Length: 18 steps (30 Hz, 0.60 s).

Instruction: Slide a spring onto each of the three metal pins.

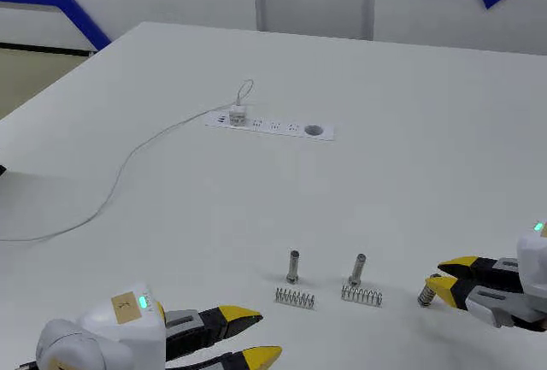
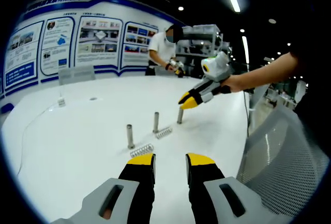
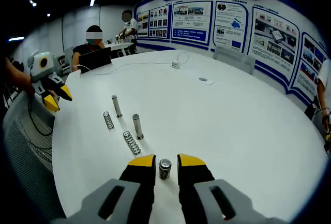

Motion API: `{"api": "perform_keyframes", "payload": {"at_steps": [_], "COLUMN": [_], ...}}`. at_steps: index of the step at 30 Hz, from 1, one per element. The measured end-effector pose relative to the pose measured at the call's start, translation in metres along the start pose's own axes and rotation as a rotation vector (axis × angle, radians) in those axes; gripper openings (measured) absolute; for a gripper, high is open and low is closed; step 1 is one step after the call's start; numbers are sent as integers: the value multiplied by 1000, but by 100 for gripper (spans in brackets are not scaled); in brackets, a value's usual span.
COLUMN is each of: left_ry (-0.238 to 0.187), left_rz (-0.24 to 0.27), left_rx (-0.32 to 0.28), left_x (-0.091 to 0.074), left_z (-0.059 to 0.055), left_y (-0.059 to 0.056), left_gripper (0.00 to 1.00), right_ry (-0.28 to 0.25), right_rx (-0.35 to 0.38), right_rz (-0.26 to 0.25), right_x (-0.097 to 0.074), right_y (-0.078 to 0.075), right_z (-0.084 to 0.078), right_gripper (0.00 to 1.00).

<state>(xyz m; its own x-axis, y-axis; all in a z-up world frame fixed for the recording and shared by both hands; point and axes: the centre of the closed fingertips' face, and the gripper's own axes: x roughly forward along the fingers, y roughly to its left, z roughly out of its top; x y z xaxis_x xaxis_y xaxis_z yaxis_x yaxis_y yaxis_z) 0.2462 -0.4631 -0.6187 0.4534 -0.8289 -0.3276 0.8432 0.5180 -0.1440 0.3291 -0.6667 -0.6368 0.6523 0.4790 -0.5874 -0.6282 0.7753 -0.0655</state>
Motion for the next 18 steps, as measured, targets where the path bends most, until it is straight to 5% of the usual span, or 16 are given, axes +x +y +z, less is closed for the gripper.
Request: {"api": "perform_keyframes", "payload": {"at_steps": [11, 18], "left_ry": [-3, -20], "left_rz": [-6, -4], "left_rx": [8, -7], "left_x": [0, 0], "left_z": [1, 3], "left_y": [-2, 0], "left_gripper": [24, 25], "right_ry": [-25, -20], "right_rx": [-70, -120], "right_rz": [44, 110], "right_x": [0, 18], "right_y": [26, 50], "right_z": [19, 27], "right_gripper": [18, 20]}}
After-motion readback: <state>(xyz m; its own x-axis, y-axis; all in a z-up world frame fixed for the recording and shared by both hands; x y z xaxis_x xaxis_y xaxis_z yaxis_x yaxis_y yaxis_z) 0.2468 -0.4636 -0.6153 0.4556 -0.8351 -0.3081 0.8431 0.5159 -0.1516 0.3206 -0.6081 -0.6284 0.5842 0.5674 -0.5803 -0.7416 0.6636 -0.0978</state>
